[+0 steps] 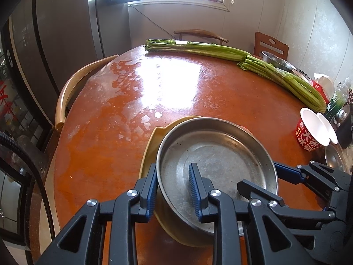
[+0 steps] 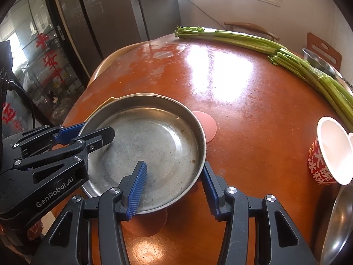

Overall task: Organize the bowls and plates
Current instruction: 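Open the left tool and release the steel pan rim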

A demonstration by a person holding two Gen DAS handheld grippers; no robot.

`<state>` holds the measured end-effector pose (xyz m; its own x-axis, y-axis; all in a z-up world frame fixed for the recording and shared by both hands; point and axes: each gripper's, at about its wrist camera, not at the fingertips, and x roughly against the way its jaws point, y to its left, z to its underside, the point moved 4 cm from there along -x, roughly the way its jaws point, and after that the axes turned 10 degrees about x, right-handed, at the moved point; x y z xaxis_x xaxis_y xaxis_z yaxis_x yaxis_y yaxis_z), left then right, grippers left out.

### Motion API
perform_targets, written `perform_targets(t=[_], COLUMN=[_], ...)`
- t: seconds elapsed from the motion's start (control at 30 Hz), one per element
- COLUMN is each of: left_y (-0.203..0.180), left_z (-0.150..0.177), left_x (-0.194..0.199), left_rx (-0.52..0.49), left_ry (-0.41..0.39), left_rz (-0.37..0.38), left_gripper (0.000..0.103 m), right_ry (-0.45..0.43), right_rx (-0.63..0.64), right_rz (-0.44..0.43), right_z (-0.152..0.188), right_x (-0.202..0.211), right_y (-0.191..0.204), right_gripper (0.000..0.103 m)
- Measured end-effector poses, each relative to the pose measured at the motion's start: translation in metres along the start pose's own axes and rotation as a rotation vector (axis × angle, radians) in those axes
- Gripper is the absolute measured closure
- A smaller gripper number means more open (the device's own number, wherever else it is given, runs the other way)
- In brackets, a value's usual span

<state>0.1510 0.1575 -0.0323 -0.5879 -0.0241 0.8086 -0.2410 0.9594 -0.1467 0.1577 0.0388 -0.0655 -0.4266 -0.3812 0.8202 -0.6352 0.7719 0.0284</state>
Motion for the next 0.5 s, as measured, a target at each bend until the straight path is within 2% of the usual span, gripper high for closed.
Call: perform_targets(t=[0.5], left_y=[0.003], left_z=[0.005], left_x=[0.014], left_rx=[0.002], left_ry=[-0.021], left_rz=[0.019], left_gripper=[0.067], right_ry=[0.001], right_rx=[0.015], right_rz=[0.005], right_z=[0.001], right_x=[0.000], right_y=[0.002], right_gripper=[0.051])
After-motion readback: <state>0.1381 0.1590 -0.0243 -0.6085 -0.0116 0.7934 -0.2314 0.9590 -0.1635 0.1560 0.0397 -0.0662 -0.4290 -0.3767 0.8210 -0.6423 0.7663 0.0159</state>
